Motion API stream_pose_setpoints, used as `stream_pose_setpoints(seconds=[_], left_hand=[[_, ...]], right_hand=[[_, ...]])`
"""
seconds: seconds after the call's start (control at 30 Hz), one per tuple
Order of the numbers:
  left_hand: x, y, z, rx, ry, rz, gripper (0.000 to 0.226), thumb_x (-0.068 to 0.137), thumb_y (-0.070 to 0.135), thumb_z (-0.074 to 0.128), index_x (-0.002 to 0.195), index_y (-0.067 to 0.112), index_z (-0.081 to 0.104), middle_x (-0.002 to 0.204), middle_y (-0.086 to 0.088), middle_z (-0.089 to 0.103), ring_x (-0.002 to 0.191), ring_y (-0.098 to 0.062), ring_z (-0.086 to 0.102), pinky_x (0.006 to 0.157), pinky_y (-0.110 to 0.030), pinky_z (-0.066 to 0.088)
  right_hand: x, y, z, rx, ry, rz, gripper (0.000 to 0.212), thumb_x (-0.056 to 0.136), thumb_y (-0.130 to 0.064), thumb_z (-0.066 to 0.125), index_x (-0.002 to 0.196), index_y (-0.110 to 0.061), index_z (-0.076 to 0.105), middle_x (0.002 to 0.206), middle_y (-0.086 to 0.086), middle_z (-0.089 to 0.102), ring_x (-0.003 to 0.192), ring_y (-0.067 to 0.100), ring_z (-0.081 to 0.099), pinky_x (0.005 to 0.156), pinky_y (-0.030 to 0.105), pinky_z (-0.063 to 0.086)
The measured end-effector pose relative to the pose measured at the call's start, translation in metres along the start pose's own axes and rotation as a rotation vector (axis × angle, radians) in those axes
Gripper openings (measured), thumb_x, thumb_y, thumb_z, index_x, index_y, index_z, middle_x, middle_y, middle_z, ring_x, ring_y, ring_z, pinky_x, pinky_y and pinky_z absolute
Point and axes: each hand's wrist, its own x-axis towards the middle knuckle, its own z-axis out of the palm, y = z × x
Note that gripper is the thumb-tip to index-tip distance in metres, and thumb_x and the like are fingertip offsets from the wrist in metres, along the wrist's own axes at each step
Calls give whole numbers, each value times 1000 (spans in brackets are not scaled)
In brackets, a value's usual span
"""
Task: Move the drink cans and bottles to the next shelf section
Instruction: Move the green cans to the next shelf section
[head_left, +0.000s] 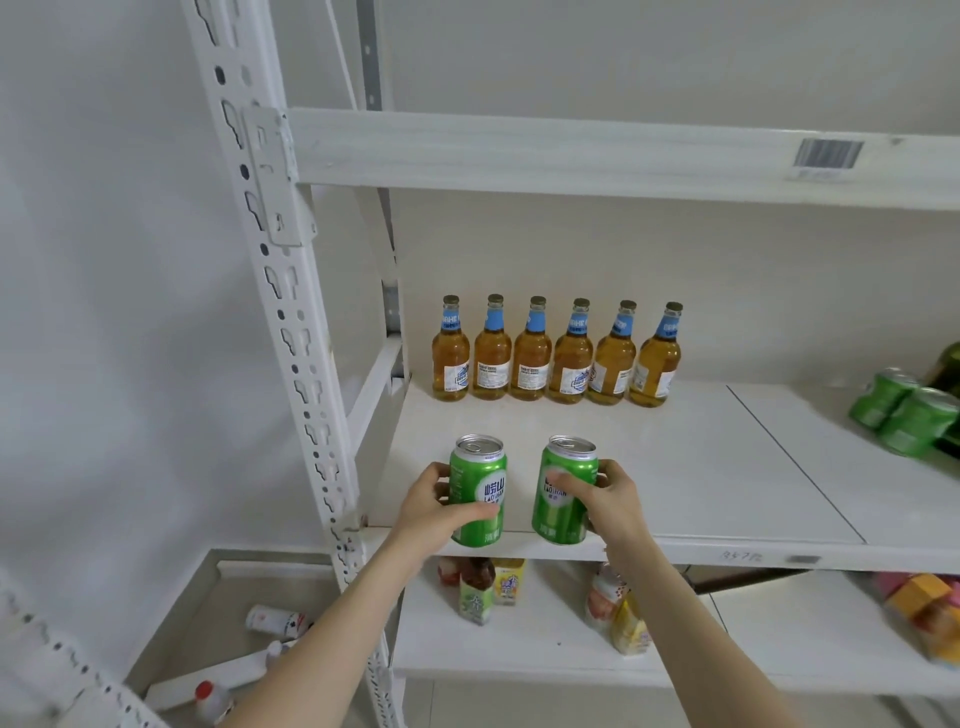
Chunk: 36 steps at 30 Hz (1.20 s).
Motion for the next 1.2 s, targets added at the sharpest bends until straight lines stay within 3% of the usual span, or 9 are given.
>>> stream_pose_setpoints(seconds=[0.1,0.23,0.43,0.57,0.73,0.83,0.93,1.07,1.2], left_hand=[[-8,7,19,15,-4,16,80,40,45,90,110,25,58,109,2,71,99,-15,68,79,-33,57],[-17,14,55,-2,20,26,76,39,46,90,106,27,59,105,4,72,94,-11,69,69,-24,54],[-36,24,134,-32,53,28,76,39,46,90,105,26,60,103,3,73,93,-14,70,71,-29,56],[-47,32,193,-43,60,35,70,41,40,91,102,24,60,100,2,74,88,-12,72,67,-28,57],[-47,41,265,-16,7,25,74,40,39,91,105,25,59,104,1,72,95,-16,69,79,-36,59],[-37,48,306,11,-42,23,69,46,36,92,105,26,59,105,3,71,95,-14,69,73,-31,58],[-19,57,345,44,-88,29,64,50,34,92,104,28,58,104,5,70,93,-10,67,67,-25,53],[13,69,401,77,-136,42,72,43,41,90,106,27,58,106,4,70,95,-12,67,71,-29,54],[42,81,457,101,-189,49,62,55,31,92,108,27,58,108,4,70,97,-13,66,71,-28,52]], right_hand=[[-3,-5,-21,16,-3,-19,43,70,-21,87,102,-18,58,102,5,68,92,21,67,75,38,55],[-4,-8,-59,15,-16,-33,42,70,-21,88,100,-20,59,101,5,68,91,21,68,71,35,54],[-5,-11,-141,-19,-20,-47,42,70,-21,87,100,-20,58,101,4,69,92,21,68,78,40,56],[-7,-12,-203,-24,-6,-62,41,70,-19,87,100,-19,58,101,6,69,92,22,68,75,39,57],[-2,-8,-276,-27,21,-64,41,71,-18,86,101,-18,58,101,7,69,92,24,69,77,40,57],[10,-7,-315,-13,61,-57,42,71,-16,86,103,-14,59,101,9,68,93,26,69,78,42,57],[28,-7,-350,3,91,-58,42,71,-16,86,104,-13,59,100,9,68,91,24,68,70,35,53],[60,-7,-396,12,124,-67,42,70,-17,86,102,-15,59,99,7,69,89,21,68,67,31,51],[87,-6,-447,22,154,-55,46,69,-18,88,105,-16,59,100,5,69,90,19,68,67,29,51]])
